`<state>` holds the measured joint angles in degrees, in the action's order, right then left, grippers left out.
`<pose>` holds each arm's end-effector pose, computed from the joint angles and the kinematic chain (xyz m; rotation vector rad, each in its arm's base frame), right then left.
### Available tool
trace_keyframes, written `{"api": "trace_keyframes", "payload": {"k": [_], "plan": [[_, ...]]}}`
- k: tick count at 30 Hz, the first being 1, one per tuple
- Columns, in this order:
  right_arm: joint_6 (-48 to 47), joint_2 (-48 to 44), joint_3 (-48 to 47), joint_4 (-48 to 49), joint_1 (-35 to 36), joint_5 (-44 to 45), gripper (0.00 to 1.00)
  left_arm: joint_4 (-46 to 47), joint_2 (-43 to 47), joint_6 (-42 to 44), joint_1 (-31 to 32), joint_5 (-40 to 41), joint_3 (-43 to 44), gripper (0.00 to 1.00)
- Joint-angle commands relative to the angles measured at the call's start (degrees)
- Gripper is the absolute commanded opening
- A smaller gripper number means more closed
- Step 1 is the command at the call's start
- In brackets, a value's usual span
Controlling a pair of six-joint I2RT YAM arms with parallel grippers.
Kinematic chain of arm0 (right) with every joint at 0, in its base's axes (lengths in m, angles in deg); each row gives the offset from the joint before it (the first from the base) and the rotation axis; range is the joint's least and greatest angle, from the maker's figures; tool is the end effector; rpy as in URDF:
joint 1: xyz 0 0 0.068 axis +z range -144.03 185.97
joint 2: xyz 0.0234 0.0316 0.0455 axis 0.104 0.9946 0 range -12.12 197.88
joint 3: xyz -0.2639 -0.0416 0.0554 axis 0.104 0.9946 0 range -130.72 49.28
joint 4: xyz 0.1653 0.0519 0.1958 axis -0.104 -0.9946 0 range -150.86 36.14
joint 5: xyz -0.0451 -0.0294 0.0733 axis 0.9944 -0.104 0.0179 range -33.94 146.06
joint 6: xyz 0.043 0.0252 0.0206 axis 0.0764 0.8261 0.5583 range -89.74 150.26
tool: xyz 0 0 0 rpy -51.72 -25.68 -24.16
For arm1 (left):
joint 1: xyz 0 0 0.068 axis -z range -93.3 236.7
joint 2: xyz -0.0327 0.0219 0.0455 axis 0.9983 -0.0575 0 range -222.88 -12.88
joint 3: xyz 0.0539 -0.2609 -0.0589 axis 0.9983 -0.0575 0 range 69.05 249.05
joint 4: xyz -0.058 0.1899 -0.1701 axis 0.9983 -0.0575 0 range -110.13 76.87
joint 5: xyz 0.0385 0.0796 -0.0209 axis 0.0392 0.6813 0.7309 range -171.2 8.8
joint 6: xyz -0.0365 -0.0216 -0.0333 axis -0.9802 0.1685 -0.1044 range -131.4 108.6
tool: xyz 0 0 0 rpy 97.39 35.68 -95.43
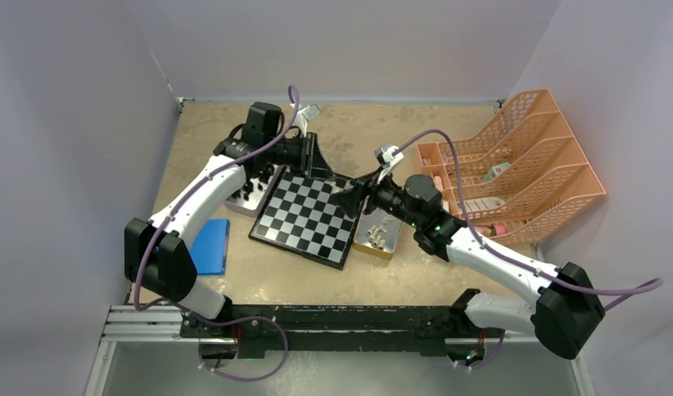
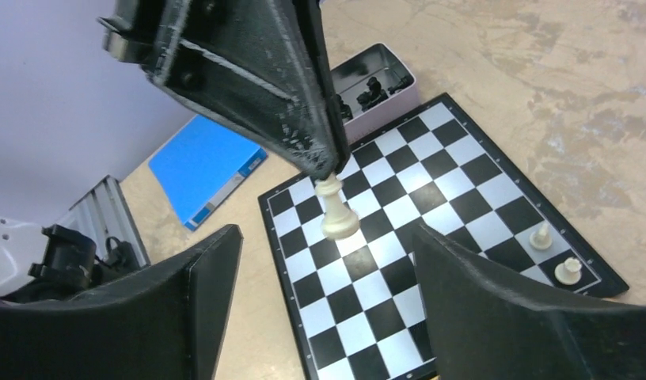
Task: Set up the chess pieces on the board
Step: Place the chess piece on the chessboard.
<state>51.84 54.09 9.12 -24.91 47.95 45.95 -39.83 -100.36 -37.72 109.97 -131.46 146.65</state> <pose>0.1957 0.1844 0.3069 -0.4305 1.5513 1.0087 0.2994 -0.1585 0.3367 0.4705 2.2614 -1.4320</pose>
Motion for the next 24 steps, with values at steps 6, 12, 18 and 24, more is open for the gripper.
{"api": "trace_keyframes", "payload": {"k": [6,12,18,24], "plan": [[2.43,-8.37,1.37,-3.95,-0.14,7.33,0.99,0.18,-1.98,3.28,-0.24,26.06,4.74,0.00],[3.27,-12.43,3.09,-7.19,-0.13,10.74,0.99,5.66,-6.00,3.56,-0.24,35.18,5.38,0.00],[4.37,-17.18,4.89,-9.69,-0.10,13.52,0.99,4.55,-14.11,5.94,1.90,42.82,10.57,0.00],[4.10,-21.49,6.04,-10.13,-0.12,16.37,0.99,11.22,-17.29,6.35,3.24,48.11,7.20,0.00]]}}
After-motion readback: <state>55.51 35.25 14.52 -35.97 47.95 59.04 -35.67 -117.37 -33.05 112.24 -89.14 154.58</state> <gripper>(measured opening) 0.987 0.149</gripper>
